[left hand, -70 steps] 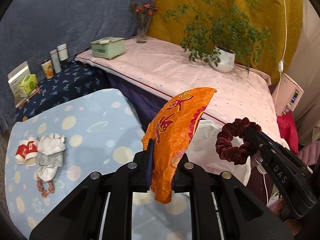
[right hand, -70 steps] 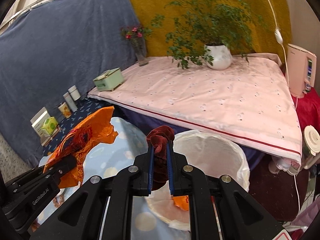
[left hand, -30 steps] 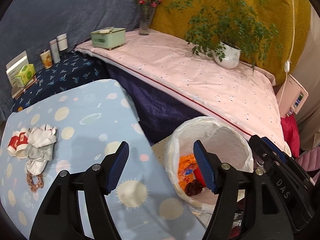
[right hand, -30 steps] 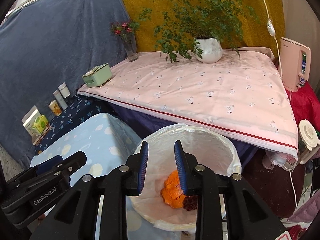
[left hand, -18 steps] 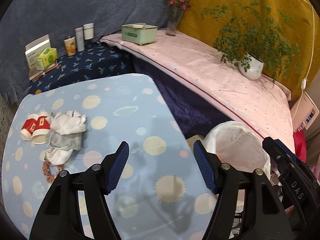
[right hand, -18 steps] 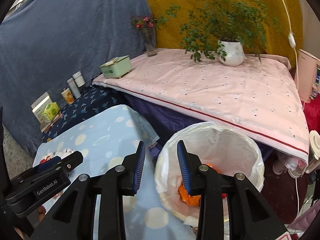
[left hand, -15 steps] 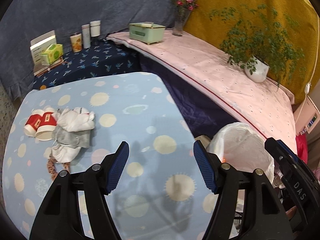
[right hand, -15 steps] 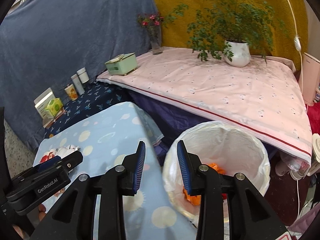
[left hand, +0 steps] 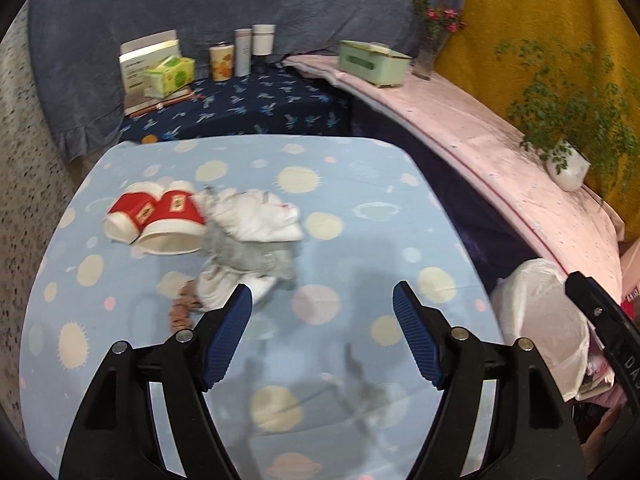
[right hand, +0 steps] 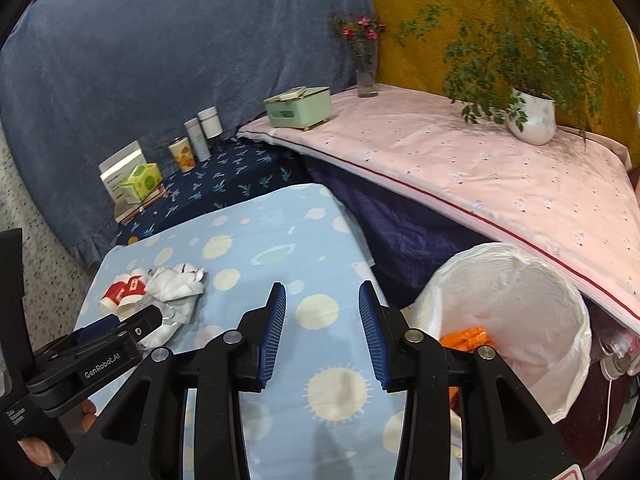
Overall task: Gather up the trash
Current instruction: 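Move both open tools back over the remaining items on the table, then grasp the pink scrunchie with the left tool while the right tool grasps the white glove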
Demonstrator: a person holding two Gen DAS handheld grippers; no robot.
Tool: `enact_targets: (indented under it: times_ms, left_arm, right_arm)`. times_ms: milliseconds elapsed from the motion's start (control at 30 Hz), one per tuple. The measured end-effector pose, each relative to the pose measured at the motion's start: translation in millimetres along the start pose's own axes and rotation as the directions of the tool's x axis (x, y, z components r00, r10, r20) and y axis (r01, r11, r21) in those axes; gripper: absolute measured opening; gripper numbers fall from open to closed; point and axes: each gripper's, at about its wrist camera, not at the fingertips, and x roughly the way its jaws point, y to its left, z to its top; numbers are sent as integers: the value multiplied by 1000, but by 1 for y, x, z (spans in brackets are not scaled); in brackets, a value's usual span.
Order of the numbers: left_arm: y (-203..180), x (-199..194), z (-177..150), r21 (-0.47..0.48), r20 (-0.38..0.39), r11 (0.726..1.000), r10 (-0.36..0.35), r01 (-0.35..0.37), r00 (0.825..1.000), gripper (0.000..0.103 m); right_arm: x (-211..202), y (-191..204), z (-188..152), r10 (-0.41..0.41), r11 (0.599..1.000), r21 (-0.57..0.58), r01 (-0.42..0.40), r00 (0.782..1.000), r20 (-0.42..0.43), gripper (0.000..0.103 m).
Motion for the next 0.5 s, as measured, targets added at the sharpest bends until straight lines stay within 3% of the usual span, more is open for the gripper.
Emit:
enact_targets:
  times_ms: [333,500]
  left_arm:
    - [90,26,-20,-91,-66,987,128,-134,990,69]
    - [120,46,-30,-122,-117,980,146,-160,982,69]
  right_arm:
    - [26,51,-10,54,996,-65,-57,997,-54,38]
    - [43,76,-14,79,992,-87,-86,994,-81,38]
